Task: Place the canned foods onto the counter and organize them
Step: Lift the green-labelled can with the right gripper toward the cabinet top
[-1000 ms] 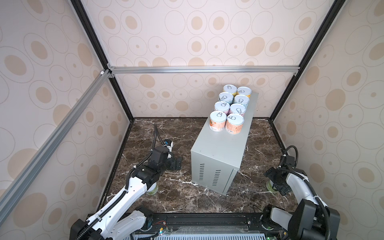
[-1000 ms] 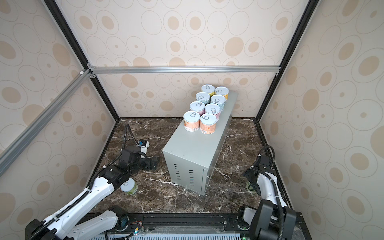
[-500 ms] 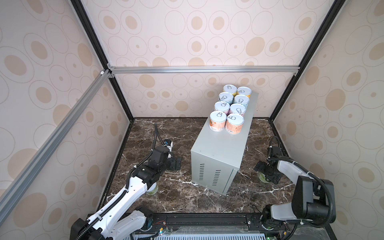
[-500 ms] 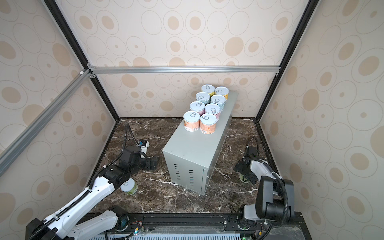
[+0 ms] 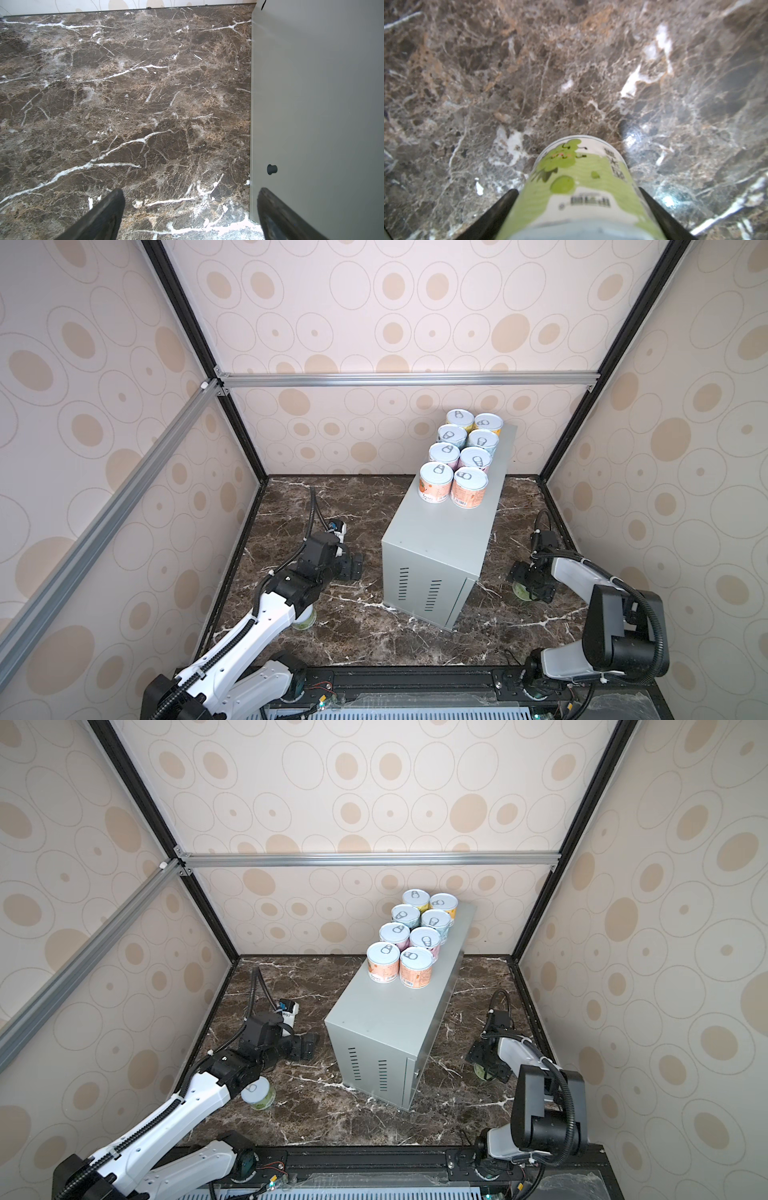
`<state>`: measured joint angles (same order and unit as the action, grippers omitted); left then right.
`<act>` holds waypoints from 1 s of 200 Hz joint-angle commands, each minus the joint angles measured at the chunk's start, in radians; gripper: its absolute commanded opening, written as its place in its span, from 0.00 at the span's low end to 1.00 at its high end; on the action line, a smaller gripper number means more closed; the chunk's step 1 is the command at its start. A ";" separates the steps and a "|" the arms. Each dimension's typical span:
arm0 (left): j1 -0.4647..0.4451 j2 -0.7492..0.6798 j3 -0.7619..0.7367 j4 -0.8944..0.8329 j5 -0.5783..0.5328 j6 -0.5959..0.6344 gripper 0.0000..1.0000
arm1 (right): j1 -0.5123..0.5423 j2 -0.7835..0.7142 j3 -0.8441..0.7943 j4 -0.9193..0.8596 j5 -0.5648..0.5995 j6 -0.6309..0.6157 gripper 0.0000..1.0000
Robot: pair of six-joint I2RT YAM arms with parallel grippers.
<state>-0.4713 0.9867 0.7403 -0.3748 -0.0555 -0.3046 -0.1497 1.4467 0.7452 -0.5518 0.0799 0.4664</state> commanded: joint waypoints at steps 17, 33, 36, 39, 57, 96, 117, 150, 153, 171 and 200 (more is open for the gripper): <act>0.000 0.001 0.007 0.004 -0.010 0.021 0.99 | 0.007 -0.021 0.008 0.005 0.004 -0.021 0.69; -0.001 0.001 0.007 0.003 -0.012 0.022 0.99 | 0.007 -0.027 0.009 0.001 0.005 -0.025 0.67; -0.001 0.001 0.008 0.004 -0.012 0.021 0.99 | 0.008 -0.029 0.009 0.000 0.003 -0.025 0.65; -0.001 0.001 0.007 0.003 -0.012 0.022 0.99 | 0.008 -0.030 0.010 -0.001 0.002 -0.026 0.64; -0.001 0.001 0.007 0.003 -0.013 0.021 0.99 | 0.017 -0.046 0.015 -0.009 -0.003 -0.028 0.60; 0.000 -0.001 0.007 0.003 -0.015 0.020 0.99 | 0.062 -0.103 0.048 -0.055 0.008 -0.038 0.57; 0.000 -0.005 0.007 0.002 -0.019 0.022 0.99 | 0.080 -0.142 0.071 -0.087 -0.003 -0.045 0.56; -0.001 -0.009 0.009 0.003 -0.014 0.026 0.99 | 0.109 -0.218 0.114 -0.150 -0.031 -0.068 0.55; 0.000 -0.010 0.008 0.003 -0.012 0.028 0.99 | 0.112 -0.226 0.118 -0.155 -0.034 -0.069 0.56; 0.000 -0.014 0.006 0.004 -0.010 0.027 0.99 | 0.129 -0.278 0.136 -0.186 -0.054 -0.076 0.56; 0.000 -0.016 0.005 0.005 -0.008 0.021 0.99 | 0.161 -0.344 0.169 -0.236 -0.074 -0.079 0.55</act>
<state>-0.4713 0.9848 0.7406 -0.3748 -0.0589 -0.2981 -0.0151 1.1580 0.8635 -0.7280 0.0292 0.4053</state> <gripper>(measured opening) 0.992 0.753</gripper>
